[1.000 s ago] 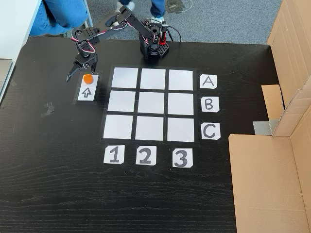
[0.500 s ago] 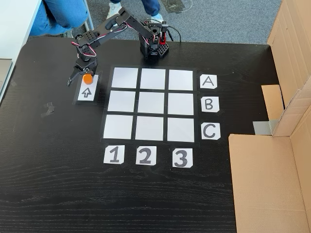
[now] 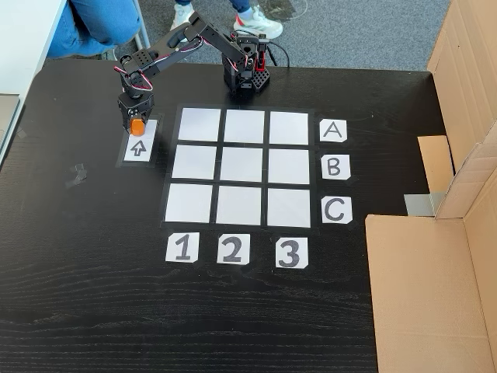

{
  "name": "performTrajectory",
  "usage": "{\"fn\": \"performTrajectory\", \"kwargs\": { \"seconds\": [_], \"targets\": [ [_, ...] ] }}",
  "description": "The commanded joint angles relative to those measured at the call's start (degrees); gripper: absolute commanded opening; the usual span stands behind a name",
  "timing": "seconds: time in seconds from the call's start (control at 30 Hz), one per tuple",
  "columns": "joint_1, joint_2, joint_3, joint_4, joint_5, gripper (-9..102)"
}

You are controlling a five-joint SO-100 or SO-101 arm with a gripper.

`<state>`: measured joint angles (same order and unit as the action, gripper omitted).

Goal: Pick up the round, orange token and place it in the grid on square B1.

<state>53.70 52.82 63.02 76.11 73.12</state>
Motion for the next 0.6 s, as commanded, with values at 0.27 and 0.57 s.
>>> {"fn": "performTrajectory", "kwargs": {
  "seconds": [0.27,0.57],
  "targets": [
    [4.0,25.0,10.2,-4.5,-8.1,-1],
    [-1.9,44.7,23.7,-5.4,-17.7,-1]
  ]
}}
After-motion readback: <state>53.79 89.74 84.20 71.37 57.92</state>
